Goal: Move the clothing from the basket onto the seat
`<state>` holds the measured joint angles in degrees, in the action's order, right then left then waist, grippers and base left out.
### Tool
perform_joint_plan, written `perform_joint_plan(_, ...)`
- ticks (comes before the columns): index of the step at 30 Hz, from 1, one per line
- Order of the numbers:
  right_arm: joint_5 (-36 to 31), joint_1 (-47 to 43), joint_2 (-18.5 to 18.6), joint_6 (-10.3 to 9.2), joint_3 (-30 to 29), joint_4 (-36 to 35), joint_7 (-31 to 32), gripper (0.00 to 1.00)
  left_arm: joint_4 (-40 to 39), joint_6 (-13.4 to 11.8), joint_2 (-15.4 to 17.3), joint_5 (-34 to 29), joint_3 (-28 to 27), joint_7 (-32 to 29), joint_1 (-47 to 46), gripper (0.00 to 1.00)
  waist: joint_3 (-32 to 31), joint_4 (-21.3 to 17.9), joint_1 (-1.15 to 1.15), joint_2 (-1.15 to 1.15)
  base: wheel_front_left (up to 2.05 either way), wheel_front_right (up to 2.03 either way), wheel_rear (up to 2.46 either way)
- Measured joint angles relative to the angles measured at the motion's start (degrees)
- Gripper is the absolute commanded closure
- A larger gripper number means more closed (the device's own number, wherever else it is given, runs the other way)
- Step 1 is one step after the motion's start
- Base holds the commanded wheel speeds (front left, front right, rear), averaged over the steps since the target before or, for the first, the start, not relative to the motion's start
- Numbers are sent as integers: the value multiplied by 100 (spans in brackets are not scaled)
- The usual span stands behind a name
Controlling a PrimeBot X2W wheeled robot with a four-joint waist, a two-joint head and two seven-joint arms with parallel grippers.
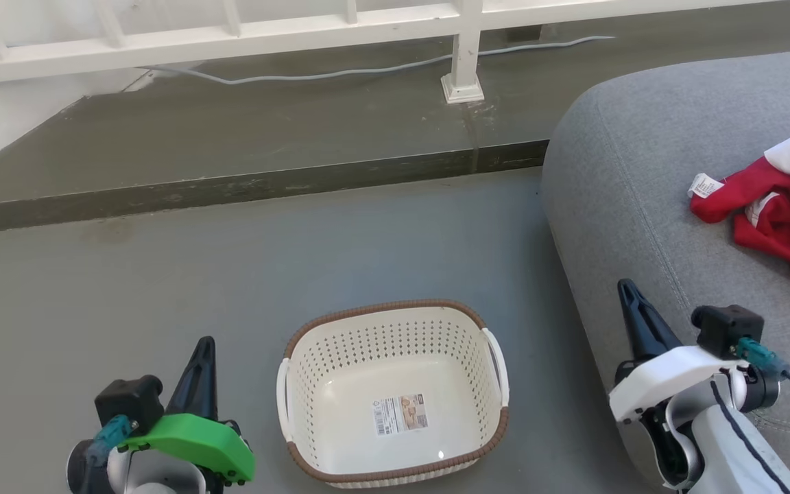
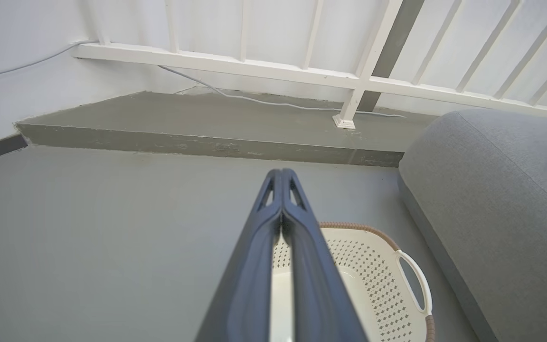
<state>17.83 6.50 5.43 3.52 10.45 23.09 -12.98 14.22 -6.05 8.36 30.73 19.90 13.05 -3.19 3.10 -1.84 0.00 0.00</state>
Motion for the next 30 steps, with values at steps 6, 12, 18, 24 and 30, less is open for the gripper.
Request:
perform_joint_plan(6, 500, 8, -10, 5, -190, 38, 181, 100, -9, 56, -23, 489, -147, -135, 0, 100, -20, 14, 0, 0, 0, 0, 0)
perform_joint_plan(12, 1088, 9, -20, 12, -272, 35, 327, 100, -14, 158, -48, 843, -305, -243, 0, 100, -39, 24, 0, 0, 0, 0, 0)
perform_joint_plan(18, 1502, 9, -40, 55, -398, 10, 460, 100, -15, 240, -86, 1212, -434, -352, 0, 100, -58, 33, 0, 0, 0, 0, 0)
perform_joint_plan(24, 1935, 8, -54, 67, -509, -32, 588, 100, -14, 310, -154, 1595, -560, -481, 0, 100, -77, 43, 0, 0, 0, 0, 0)
perform_joint_plan(30, 2399, 8, -100, 101, -638, -69, 708, 100, -10, 408, -165, 1976, -715, -599, 0, 100, -95, 54, 0, 0, 0, 0, 0)
